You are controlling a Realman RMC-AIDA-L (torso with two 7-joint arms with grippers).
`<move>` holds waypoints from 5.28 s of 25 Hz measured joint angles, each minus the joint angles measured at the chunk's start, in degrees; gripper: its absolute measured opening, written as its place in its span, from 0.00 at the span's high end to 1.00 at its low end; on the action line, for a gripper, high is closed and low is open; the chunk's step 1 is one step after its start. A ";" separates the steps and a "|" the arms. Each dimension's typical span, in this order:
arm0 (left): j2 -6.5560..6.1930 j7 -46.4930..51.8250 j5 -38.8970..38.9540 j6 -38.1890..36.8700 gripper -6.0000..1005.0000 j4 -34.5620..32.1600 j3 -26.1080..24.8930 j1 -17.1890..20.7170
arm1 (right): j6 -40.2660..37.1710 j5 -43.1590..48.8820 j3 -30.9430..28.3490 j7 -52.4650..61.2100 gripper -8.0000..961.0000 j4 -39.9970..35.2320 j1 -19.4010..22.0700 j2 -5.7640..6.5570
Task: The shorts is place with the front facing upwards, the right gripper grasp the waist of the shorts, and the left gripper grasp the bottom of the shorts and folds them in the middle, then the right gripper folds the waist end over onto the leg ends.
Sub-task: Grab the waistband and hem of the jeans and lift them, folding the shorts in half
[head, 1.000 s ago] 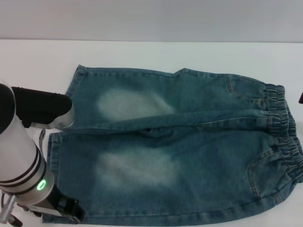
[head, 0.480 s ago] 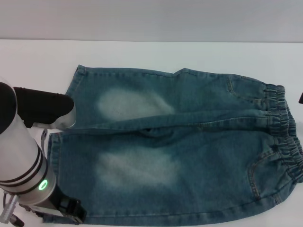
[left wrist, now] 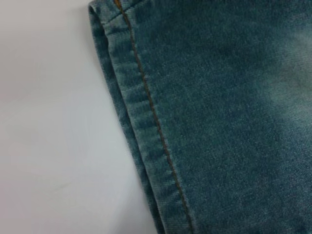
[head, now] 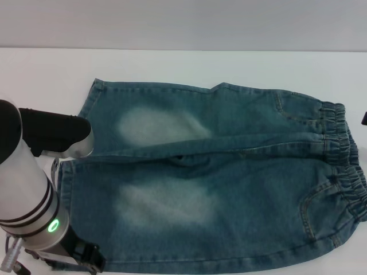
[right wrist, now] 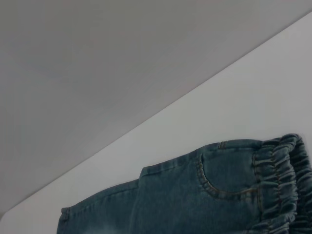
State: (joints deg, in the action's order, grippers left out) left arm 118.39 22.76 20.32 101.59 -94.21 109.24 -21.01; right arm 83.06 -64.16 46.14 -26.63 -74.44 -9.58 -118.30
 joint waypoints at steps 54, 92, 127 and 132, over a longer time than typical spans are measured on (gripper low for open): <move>0.00 -0.53 -1.51 -0.02 0.19 1.08 -0.97 -0.25 | 0.17 0.00 0.00 -0.27 0.27 1.24 -0.26 0.00; -0.09 -1.95 1.49 0.27 0.55 2.84 -1.43 -1.09 | 0.39 0.00 0.00 -0.27 0.28 1.32 -0.26 0.06; -0.27 -5.29 1.63 -0.48 0.90 -4.13 -5.42 -4.09 | 0.14 2.90 0.09 -1.93 0.29 8.28 3.21 -0.48; -0.30 -5.95 1.74 0.39 0.90 -4.16 -6.08 -4.21 | 0.25 3.14 0.22 -1.94 0.29 8.31 3.34 -0.53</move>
State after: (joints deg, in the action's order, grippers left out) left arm 118.08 16.81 22.06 101.98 -98.37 103.16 -25.22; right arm 83.31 -61.02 46.36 -28.56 -66.13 -6.24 -118.83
